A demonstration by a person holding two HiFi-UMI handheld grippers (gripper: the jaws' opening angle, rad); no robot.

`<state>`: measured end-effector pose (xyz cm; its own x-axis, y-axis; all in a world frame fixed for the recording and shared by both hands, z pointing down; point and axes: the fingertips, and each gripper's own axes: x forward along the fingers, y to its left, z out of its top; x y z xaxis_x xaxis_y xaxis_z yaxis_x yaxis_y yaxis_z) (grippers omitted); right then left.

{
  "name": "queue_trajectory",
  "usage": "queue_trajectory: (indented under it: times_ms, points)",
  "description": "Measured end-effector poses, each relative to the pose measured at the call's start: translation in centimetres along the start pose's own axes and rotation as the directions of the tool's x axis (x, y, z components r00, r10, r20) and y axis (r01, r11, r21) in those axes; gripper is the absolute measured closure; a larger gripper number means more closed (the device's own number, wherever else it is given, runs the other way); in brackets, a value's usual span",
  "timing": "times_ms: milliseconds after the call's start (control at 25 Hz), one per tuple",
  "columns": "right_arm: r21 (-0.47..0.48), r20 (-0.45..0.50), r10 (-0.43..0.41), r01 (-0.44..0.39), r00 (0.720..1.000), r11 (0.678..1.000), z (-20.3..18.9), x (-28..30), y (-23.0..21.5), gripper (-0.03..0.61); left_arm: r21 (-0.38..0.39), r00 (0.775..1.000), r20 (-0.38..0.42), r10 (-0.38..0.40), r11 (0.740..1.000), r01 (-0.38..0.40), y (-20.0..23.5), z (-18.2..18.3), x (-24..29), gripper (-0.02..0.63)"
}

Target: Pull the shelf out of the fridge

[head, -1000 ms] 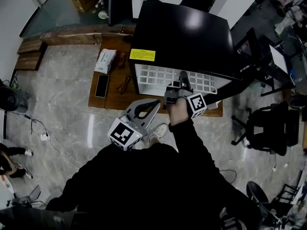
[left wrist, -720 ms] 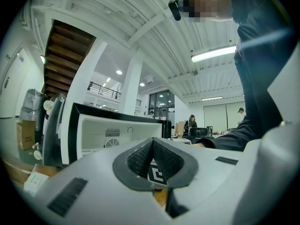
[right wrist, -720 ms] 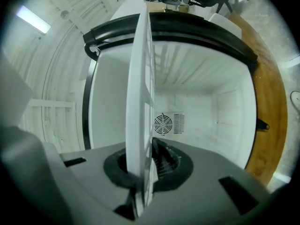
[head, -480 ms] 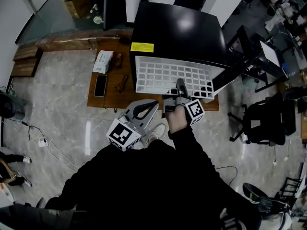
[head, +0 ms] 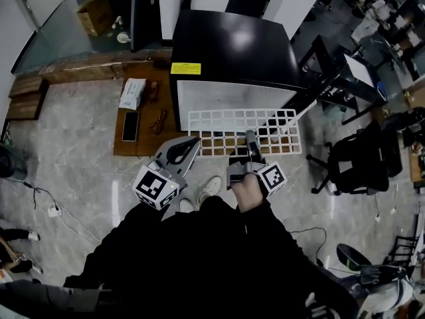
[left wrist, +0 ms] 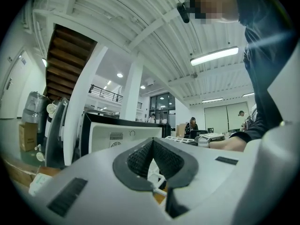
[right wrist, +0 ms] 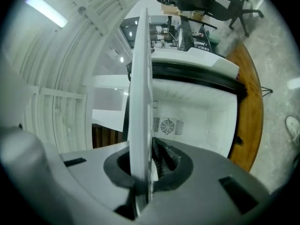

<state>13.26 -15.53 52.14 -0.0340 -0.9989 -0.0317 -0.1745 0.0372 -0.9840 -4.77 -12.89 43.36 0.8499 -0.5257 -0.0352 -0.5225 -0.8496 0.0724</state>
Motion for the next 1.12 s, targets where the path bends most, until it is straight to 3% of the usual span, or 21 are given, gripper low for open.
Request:
queue_trajectory:
  times_ms: [200,320,400,560,760,920,1120]
  points:
    - [-0.207,-0.008,0.006,-0.008,1.0,0.978,2.2,-3.4,2.0,0.548,-0.015,1.0,0.008,-0.025,1.0,0.025,-0.6,-0.2,0.6,0.607]
    - [-0.414,-0.065,-0.001,-0.026,0.998,0.91,2.7,-3.9,3.7,0.548,-0.017,0.999,0.01,-0.046,0.999,0.046,-1.0,-0.4,1.2,0.607]
    - [-0.55,-0.086,-0.049,-0.006,0.995,0.835,3.4,-4.3,4.3,0.548,-0.017,0.998,0.013,-0.059,0.998,0.059,-1.3,-0.3,1.7,0.607]
    - [-0.784,-0.094,-0.08,-0.024,0.992,0.62,5.3,-4.6,7.3,0.548,-0.02,0.997,0.022,-0.078,0.997,0.079,-1.6,-0.1,2.9,0.607]
    - [-0.944,-0.094,-0.11,-0.053,0.99,0.326,7.2,-4.1,11.9,0.548,-0.016,0.995,0.032,-0.09,0.996,0.09,-1.8,0.3,4.0,0.607]
    - [-0.995,-0.08,-0.127,-0.073,0.989,0.065,7.6,-3.7,15.4,0.548,-0.009,0.995,0.036,-0.09,0.996,0.09,-1.8,0.6,4.5,0.607]
    - [-0.966,-0.028,-0.11,-0.055,0.994,-0.251,7.7,-3.9,20.0,0.548,-0.008,0.996,0.035,-0.082,0.997,0.083,-1.5,0.8,4.6,0.607]
